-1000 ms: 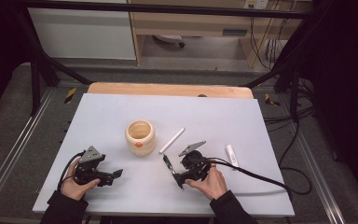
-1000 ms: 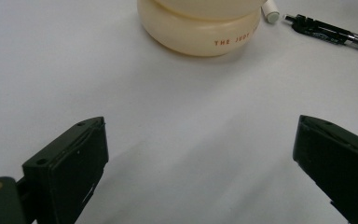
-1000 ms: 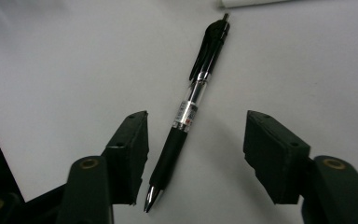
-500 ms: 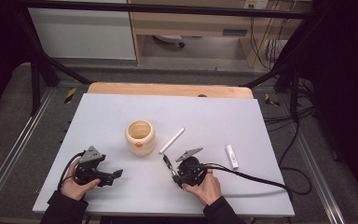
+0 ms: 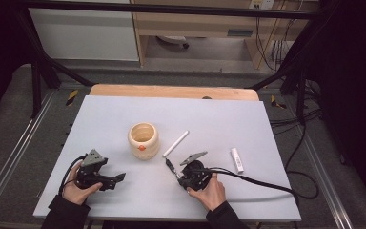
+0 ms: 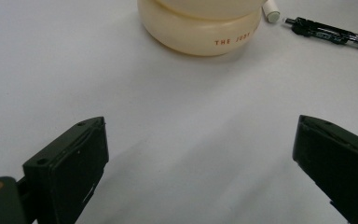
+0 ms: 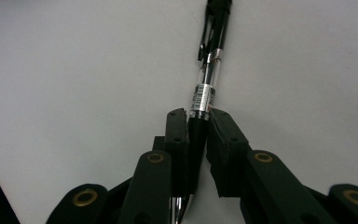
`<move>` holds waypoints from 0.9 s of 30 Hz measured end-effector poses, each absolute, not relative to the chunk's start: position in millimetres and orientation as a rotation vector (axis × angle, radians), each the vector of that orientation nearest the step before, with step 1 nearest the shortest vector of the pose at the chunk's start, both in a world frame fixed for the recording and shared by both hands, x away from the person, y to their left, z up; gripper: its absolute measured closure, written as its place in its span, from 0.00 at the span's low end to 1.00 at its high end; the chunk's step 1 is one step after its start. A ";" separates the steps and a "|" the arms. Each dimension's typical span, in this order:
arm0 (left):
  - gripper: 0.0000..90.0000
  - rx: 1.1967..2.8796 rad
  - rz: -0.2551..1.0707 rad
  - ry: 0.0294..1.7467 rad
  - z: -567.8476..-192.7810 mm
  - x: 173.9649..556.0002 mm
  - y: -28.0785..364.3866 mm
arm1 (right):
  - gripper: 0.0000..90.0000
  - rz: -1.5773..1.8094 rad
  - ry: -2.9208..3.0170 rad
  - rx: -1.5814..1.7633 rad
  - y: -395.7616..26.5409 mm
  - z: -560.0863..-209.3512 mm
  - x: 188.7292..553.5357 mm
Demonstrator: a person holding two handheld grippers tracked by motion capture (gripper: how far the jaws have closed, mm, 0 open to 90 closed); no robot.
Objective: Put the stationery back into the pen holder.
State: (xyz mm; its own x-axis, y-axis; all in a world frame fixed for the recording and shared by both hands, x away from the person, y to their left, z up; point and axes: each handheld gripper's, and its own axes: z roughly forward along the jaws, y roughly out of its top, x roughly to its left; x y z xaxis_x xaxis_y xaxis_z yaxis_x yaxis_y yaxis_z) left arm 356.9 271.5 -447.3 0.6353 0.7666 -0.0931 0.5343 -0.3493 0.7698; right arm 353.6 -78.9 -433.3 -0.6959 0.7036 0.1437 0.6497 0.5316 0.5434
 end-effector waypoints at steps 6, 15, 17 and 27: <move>0.04 2.043 0.362 1.015 -447.4 356.9 271.2 | 0.87 0.885 2.669 1.163 -78.9 -434.0 353.0; 0.04 2.045 0.360 1.014 -447.2 356.7 270.9 | 0.88 0.888 2.646 1.181 -77.9 -436.0 350.6; 0.04 2.043 0.360 1.014 -447.0 356.6 270.9 | 0.89 0.893 2.645 1.199 -78.3 -435.9 350.9; 0.04 2.050 0.347 0.991 -445.8 355.7 270.3 | 0.89 0.949 2.659 1.200 -87.4 -428.2 354.9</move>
State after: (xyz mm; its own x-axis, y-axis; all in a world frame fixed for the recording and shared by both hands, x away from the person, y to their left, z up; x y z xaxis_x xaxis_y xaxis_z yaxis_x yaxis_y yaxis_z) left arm 355.7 270.3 -445.8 0.6534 0.7509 -0.0959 0.5267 -0.3600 0.7700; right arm 354.9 -87.4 -428.2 -0.6915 0.7003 0.1773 0.6544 0.5033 0.5644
